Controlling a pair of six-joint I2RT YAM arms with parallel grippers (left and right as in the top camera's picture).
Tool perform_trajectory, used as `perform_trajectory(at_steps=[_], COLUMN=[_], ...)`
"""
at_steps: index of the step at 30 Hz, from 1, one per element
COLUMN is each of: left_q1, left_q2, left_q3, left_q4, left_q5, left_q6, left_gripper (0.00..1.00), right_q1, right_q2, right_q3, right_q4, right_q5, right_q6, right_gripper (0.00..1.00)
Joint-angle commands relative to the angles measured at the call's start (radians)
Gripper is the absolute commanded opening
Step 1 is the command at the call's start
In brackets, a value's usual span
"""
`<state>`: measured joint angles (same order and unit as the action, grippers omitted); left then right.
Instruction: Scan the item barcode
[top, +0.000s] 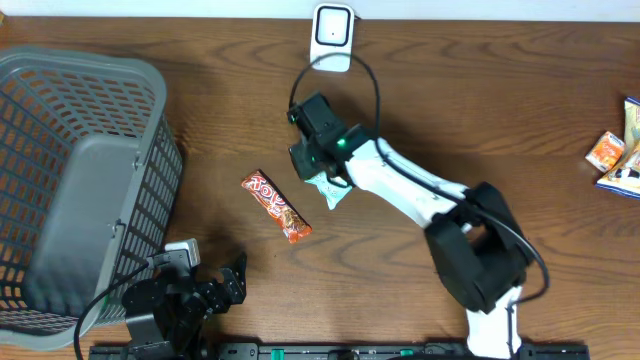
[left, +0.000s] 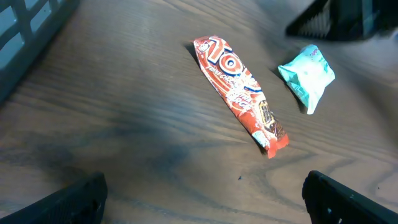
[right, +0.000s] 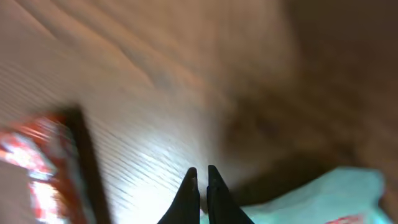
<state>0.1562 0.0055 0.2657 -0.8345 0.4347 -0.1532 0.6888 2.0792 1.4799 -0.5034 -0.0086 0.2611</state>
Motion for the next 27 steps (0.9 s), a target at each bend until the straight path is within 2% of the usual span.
perform_trajectory(at_steps=[1,6,10,17,18,19,20,22,25,27], left_q1=[0.002,0.002,0.002,0.002,0.002,0.002,0.002,0.002,0.002,0.002], left_q2=[-0.002,-0.002,-0.002,-0.002,-0.002,-0.002,-0.002,-0.002,-0.002,-0.002], left_q3=[-0.002,-0.002,-0.002,-0.002,-0.002,-0.002,-0.002,-0.002,-0.002,-0.002], left_q4=[-0.003,-0.003,-0.003,-0.003,-0.003,-0.003,-0.003,-0.003,-0.003,-0.003], left_q5=[-0.006,-0.006,-0.006,-0.006,-0.006,-0.006,-0.006,-0.006,-0.006,-0.006], left_q6=[-0.002,-0.002,-0.002,-0.002,-0.002,-0.002,-0.002,-0.002,-0.002,-0.002], left_gripper=[0.98,0.98,0.98,0.98,0.98,0.98,0.98,0.98,0.98,0.98], right_q1=[0.006,0.006,0.006,-0.014,-0.014,-0.013,-0.012,-0.009,-0.002,0.0], right_q2=[-0.005,-0.005,-0.005,-0.113,-0.134,-0.181,-0.199,-0.213,-0.193,-0.164], right_q3=[-0.003,-0.003,-0.003,0.039,0.04,0.04,0.04,0.04,0.021,0.002], right_q4=[-0.035,-0.216,-0.353,-0.41,-0.41,-0.406,-0.404,-0.39,-0.355,-0.333], right_q5=[-0.013,-0.013,0.001,-0.051,-0.051,-0.037,-0.019,0.06,0.21,0.239], right_q6=[-0.051,-0.08,-0.157,-0.158,-0.158,-0.158,-0.158,-0.158,-0.158,-0.158], right_gripper=[0.01,0.01,0.01,0.01,0.05,0.28,0.33,0.37,0.48,0.52])
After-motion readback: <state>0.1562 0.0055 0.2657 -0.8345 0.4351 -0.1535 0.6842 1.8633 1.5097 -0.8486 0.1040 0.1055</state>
